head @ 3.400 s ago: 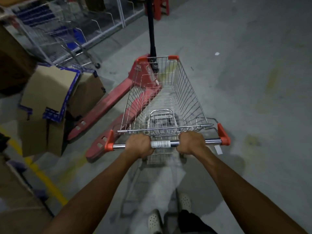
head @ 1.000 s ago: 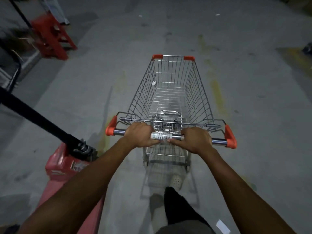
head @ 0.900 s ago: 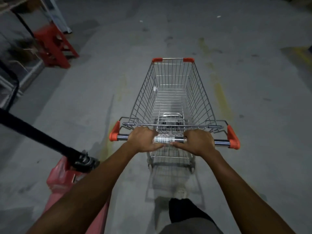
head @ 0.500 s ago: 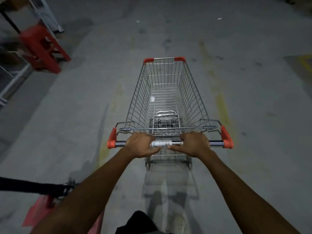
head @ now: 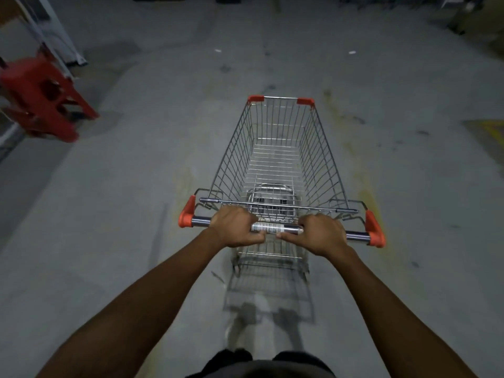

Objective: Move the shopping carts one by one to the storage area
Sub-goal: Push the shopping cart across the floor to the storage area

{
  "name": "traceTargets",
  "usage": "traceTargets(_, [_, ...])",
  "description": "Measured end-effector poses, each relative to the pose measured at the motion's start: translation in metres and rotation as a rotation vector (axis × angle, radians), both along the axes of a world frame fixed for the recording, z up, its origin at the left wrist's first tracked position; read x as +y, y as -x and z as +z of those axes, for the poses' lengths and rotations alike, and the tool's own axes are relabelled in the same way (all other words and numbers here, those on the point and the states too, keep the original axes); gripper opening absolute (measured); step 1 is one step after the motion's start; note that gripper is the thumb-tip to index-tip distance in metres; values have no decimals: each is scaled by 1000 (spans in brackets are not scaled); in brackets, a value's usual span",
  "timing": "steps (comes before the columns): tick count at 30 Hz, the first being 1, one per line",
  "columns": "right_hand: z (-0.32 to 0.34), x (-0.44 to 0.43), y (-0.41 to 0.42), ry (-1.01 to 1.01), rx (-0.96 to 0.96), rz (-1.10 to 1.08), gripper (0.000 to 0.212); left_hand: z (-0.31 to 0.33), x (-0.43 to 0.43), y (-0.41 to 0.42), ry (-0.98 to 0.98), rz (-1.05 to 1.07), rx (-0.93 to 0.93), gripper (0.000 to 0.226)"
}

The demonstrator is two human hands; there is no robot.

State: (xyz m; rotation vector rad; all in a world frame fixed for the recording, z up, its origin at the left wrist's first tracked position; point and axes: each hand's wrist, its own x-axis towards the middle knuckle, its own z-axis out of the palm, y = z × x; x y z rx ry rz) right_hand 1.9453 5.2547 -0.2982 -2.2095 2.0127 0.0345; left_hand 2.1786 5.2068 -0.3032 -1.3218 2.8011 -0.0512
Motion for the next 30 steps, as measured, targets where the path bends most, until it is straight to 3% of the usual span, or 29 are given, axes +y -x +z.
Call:
traceTargets(9, [2, -158, -2, 4, -14, -73, 100, 5, -175, 0, -4, -73, -19, 66])
traceTargets(14, [1, -259, 10, 69, -40, -94, 91, 7, -284, 14, 43, -99, -24, 68])
traceTargets(19, [-4, -374, 34, 68, -21, -143, 102, 10, -399, 39, 43, -122, -24, 71])
traceTargets(30, [8, -582, 91, -20, -58, -201, 88, 16, -620, 104, -12, -156, 27, 72])
